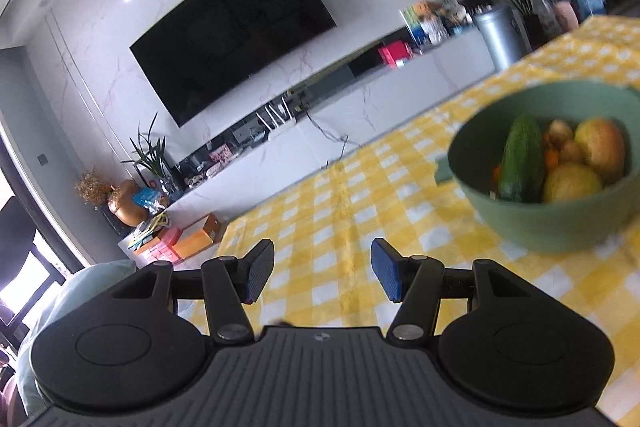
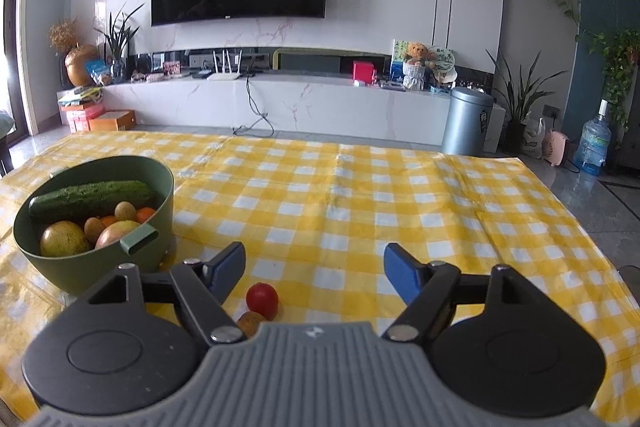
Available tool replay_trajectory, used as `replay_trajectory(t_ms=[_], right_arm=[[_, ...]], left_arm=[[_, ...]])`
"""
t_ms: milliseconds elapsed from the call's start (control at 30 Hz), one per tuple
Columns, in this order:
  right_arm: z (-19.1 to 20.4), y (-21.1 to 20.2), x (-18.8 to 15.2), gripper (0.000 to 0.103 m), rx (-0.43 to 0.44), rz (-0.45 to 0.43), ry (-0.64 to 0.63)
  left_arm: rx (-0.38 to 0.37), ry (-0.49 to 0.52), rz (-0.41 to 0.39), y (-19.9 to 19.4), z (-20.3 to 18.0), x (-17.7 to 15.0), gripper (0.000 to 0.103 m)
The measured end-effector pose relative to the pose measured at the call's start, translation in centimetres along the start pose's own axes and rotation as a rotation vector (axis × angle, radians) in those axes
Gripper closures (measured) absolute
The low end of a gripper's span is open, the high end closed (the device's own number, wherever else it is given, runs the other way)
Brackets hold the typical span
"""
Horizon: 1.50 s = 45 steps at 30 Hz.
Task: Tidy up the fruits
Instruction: 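Move both grippers back toward the red plum and brown kiwi, then grasp the brown kiwi with the right gripper while the left gripper grasps the red plum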
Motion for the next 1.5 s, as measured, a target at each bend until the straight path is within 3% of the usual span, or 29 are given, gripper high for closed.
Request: replay_trajectory(t_ms=[133,200,300,600,767,1033,1100,1200,1367,1500], right_arm=[[0.7,1.5,-0.6,0.028,0.022,0.102,-0.041],[1.0,2.2,-1.0,0.043,0.05,0.148,-0.047],[1.3,3.3,-1.6,0.053,0.105,0.215,-0.031],[1.4,5.3,-2.5,0.062,0.192,0.307,0.054],[1.4,6.4,-2.9,0.063,0.201,0.359,0.085],[1.4,7.8,-3.5,0.072,0.216,0.413,0.134],[1.5,8.0,-3.7,0.079,0.211,0.429,0.133],[1.3,7.9,-3.7,0.079,0.215,0.428,0.142],[0.3,6.7,-3.0,0.079,0.198,0.387,0.172],[-1.8,4.8,-2.3,0.079,0.127,0.339,0.219]], left_arm=[[-0.022,-0.064,-0.021,-0.7,0.4,3.0,0.036],[-0.048,-0.1,-0.02,-0.9,0.3,4.3,0.035],[-0.1,-0.159,0.009,-0.9,-0.4,5.9,0.035],[-0.24,-0.246,0.054,-1.6,-4.7,9.7,0.035],[-0.283,-0.278,0.039,-2.7,-7.6,11.2,0.035],[-0.361,-0.303,0.076,-2.8,-12.2,11.7,0.035],[-0.376,-0.309,0.08,-2.8,-13.1,11.9,0.035],[-0.417,-0.325,0.085,-2.7,-14.2,12.2,0.036],[-0.453,-0.317,0.093,-2.5,-16.0,12.8,0.038],[-0.483,-0.283,0.099,-2.1,-17.8,13.2,0.041]])
Point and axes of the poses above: each gripper's, at about its wrist camera, not at the fingertips, and y roughly the way its jaws point, z to its left, x to its top, the point moved 2 cm from there along y, roughly the way its jaws point, and after that the axes turned 10 degrees about -z, right-handed, at the moved point
